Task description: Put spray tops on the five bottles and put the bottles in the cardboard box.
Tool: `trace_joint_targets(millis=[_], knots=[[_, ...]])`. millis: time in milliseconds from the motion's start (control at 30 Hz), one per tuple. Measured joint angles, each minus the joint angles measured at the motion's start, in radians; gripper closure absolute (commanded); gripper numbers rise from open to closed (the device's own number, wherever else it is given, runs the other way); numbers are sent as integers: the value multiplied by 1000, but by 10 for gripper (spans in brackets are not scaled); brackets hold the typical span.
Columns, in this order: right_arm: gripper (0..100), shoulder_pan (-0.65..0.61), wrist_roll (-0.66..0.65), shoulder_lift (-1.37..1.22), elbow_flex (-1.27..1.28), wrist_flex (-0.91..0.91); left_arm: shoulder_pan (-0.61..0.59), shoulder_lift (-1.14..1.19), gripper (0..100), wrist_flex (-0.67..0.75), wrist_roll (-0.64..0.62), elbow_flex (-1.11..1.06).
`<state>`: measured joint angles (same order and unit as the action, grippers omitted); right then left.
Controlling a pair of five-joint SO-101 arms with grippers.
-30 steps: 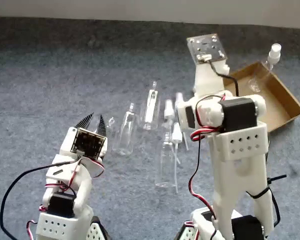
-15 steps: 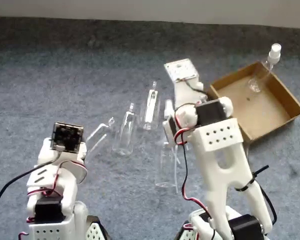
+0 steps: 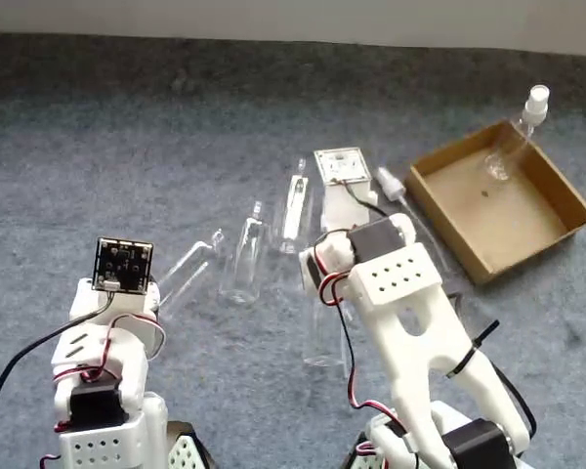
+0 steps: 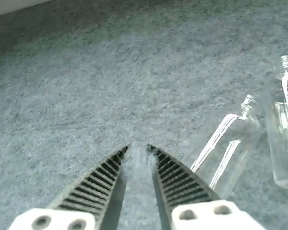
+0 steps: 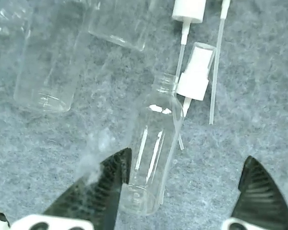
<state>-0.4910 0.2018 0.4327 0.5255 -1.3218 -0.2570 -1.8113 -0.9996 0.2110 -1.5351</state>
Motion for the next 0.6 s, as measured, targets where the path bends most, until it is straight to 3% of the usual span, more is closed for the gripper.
trace_joint_targets(millis=[467,600], knots=[[681,-6,6,-304,-37,35,0,0,989,0,0,-6],[759,-6,8,-353,-44,52,0,0,989,0,0,-6]])
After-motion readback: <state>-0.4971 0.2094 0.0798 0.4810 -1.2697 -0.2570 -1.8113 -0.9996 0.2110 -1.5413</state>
